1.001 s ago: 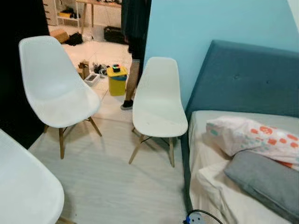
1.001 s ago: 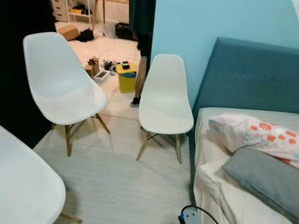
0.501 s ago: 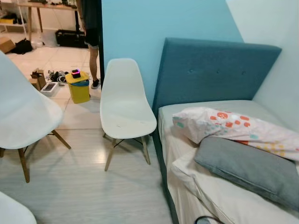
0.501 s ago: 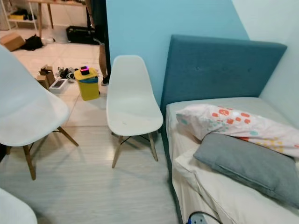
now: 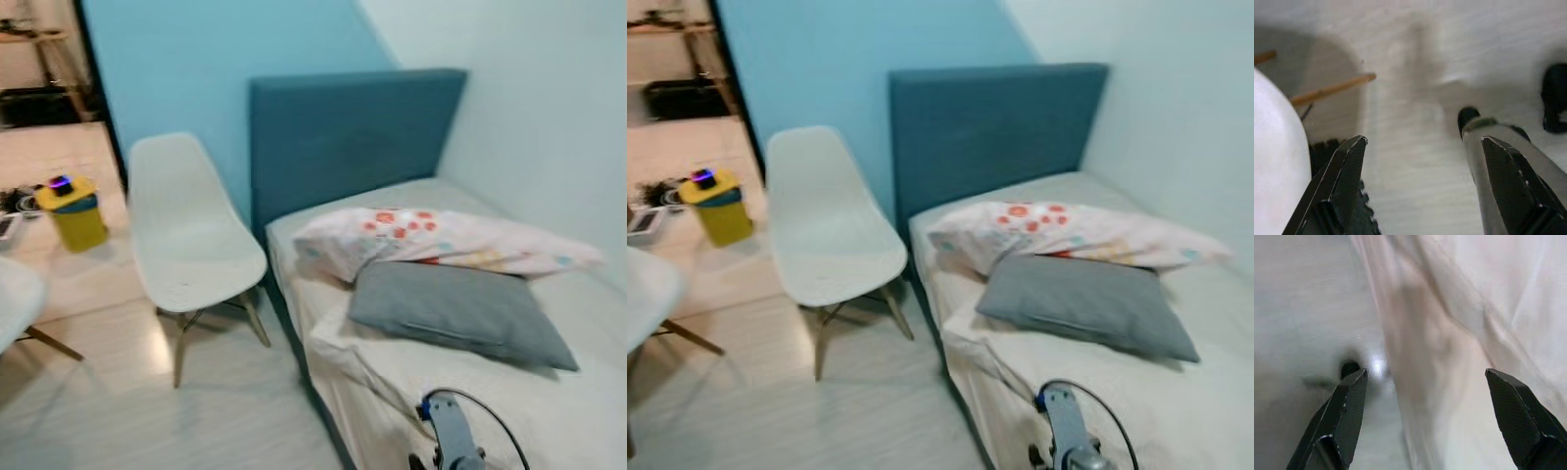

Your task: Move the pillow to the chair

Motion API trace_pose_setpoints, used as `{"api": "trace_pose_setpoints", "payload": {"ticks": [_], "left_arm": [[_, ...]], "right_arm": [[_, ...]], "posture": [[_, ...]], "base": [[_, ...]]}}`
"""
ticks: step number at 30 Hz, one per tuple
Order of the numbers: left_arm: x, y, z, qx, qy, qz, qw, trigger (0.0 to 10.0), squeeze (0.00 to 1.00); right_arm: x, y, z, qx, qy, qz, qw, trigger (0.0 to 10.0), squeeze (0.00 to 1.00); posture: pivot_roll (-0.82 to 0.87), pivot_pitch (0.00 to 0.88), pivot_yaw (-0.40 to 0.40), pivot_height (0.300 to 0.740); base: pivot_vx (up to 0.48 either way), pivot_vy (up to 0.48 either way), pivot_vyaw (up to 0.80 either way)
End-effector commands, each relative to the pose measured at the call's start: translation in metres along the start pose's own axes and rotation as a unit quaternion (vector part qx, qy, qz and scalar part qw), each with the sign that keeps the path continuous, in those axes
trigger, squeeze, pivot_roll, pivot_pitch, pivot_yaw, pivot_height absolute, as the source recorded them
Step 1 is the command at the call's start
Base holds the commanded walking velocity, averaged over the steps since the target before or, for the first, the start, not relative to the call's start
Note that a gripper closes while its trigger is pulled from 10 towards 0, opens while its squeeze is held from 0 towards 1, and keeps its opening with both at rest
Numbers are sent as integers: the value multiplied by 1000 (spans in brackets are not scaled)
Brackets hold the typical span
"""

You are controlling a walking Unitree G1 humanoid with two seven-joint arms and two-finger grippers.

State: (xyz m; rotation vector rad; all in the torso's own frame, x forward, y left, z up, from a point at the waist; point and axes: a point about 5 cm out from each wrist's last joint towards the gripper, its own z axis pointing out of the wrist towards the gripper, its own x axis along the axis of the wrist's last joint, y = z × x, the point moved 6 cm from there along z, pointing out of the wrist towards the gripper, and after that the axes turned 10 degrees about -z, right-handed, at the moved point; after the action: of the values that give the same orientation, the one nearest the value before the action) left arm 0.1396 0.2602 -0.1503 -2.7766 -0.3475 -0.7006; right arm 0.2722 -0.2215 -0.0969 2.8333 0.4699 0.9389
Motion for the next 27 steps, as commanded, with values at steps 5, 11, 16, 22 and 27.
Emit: {"api": "trace_pose_setpoints", "payload": {"ticks": [5, 11, 16, 22, 27], "left_arm": [[63, -23, 3, 29, 102, -22, 994, 10000, 0], [78, -26, -1, 25, 148, -29, 988, 10000, 0], [108, -10, -2, -16, 177, 36, 984, 10000, 0], [153, 9, -6, -42, 219, 54, 973, 10000, 0], [189, 32, -14, -68, 254, 55, 963, 10000, 0]], "right_arm": [[56, -28, 4, 34, 67, -29, 997, 10000, 0], [74, -54, 5, 57, 85, -31, 994, 10000, 0], [71, -56, 5, 46, 85, -9, 995, 10000, 0], [55, -41, 5, 30, 72, 10, 997, 10000, 0], [32, -20, 4, 8, 56, 70, 996, 10000, 0]], "posture": [[0, 0, -175, 740], [19, 0, -110, 740], [-49, 0, -49, 740], [-111, 0, -16, 740], [-163, 0, 14, 740]], "base": [[0, 0, -800], [0, 0, -800], [0, 0, -800], [0, 0, -800], [0, 0, -800]]}}
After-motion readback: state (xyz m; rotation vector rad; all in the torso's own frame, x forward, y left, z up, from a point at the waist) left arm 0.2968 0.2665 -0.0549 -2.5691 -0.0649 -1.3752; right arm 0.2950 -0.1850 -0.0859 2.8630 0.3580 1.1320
